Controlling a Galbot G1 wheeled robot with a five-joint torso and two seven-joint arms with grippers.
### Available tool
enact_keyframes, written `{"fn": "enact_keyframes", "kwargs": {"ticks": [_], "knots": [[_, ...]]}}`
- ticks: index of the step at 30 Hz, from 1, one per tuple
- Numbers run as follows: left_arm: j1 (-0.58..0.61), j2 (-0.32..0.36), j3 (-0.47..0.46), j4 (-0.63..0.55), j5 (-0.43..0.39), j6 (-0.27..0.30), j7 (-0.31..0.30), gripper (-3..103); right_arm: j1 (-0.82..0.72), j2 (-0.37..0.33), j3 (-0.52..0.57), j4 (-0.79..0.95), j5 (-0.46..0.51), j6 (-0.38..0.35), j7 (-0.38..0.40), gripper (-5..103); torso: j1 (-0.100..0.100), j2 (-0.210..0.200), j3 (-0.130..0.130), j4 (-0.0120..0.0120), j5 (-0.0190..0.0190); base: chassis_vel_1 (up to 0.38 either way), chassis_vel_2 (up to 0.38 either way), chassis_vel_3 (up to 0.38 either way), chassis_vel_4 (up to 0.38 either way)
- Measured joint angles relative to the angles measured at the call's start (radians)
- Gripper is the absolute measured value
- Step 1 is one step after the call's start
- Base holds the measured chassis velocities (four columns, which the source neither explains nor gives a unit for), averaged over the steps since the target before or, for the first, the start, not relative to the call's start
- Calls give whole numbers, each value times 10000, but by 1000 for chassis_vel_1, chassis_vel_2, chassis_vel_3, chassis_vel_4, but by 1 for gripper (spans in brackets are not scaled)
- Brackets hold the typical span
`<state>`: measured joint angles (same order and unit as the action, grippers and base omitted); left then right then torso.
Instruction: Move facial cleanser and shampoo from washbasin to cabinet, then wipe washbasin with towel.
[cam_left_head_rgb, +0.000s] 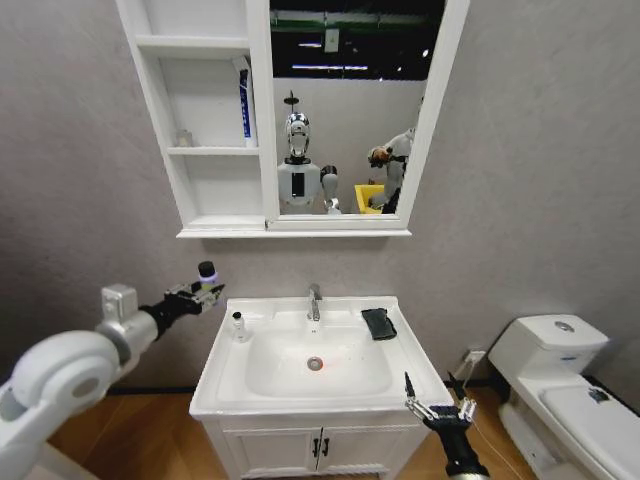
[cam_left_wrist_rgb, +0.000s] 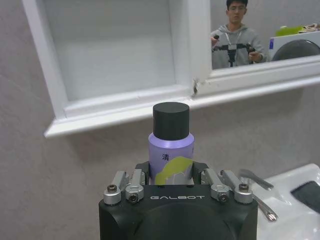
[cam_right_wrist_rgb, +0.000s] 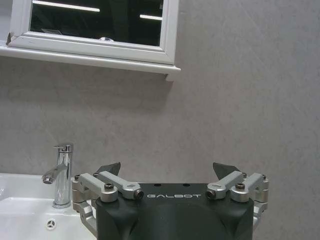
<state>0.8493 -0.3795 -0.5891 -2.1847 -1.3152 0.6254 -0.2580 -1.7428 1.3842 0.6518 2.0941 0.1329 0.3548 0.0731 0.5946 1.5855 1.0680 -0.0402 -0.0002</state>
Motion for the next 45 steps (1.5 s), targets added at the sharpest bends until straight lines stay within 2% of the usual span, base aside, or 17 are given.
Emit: {"fn": "enact_keyframes", "kwargs": {"ticks": [2,4,5,7,10,11,14,15,17,18,19,21,22,24,33,37,45], "knots": [[-1045,461,377,592,-381,148,7,43,5,-15,-19,-20,-2,30,-19,100,0,0,0,3,5,0,0,0,0],[-1297,532,503,734,-434,180,9,43,15,-18,-26,-22,-7,32,-27,100,0,0,0,4,2,0,0,0,0],[-2099,643,944,1195,-505,234,6,43,54,-19,-62,-22,-39,32,-49,100,0,0,0,4,1,0,0,0,0],[-2536,617,1213,1438,-514,250,-56,43,78,-21,-97,-22,-63,22,-56,100,0,0,0,4,2,0,0,0,0],[-3930,296,2118,2013,-521,315,-243,43,135,-24,-184,21,-136,-60,-65,100,1,-1,1,4,-1,0,0,0,0],[-3930,296,2118,2013,-521,315,-243,43,135,-24,-184,21,-136,-60,-65,100,1,-1,1,4,-1,0,0,0,0],[-5498,-20,3496,2617,-443,457,-245,43,169,-38,-208,79,-188,-142,-67,100,0,-1,1,3,0,0,0,0,0],[-5498,-20,3496,2617,-443,457,-245,43,169,-38,-208,79,-188,-142,-67,100,0,-1,1,3,0,0,0,0,0],[-6833,-273,4690,3197,-358,663,-79,43,186,-47,-174,91,-227,-167,-94,100,1,-1,0,-2,6,0,0,0,0],[-7389,-428,5190,3463,-356,795,3,43,184,-47,-153,89,-228,-178,-97,100,0,-1,1,6,3,0,0,0,0],[-7389,-428,5190,3463,-356,795,3,43,184,-47,-153,89,-228,-178,-97,100,0,-1,1,6,3,0,0,0,0],[-8724,-880,6137,4108,-298,937,-14,43,160,-40,-113,50,-246,-174,-99,100,3,-2,1,2,3,0,0,0,0],[-8724,-880,6137,4108,-298,937,-14,43,160,-40,-113,50,-246,-174,-99,100,3,-2,1,2,3,0,0,0,0],[-9662,-1470,6838,4856,-137,1032,-142,43,80,-4,-95,30,-273,-139,-101,100,1,-2,1,-2,3,0,0,0,0],[-10724,-2546,7761,6252,173,1126,-674,43,-2,31,-66,-27,-346,-72,-117,100,2,-2,1,3,3,0,0,0,0],[-11008,-2954,7969,6734,163,1127,-1018,43,13,48,-99,-44,-389,-76,-118,100,1,-2,1,3,3,0,0,0,0],[-11482,-3636,8327,7604,168,1125,-1289,43,53,31,-116,-121,-417,-94,-125,100,1,-2,0,1,3,0,0,0,0]]}}
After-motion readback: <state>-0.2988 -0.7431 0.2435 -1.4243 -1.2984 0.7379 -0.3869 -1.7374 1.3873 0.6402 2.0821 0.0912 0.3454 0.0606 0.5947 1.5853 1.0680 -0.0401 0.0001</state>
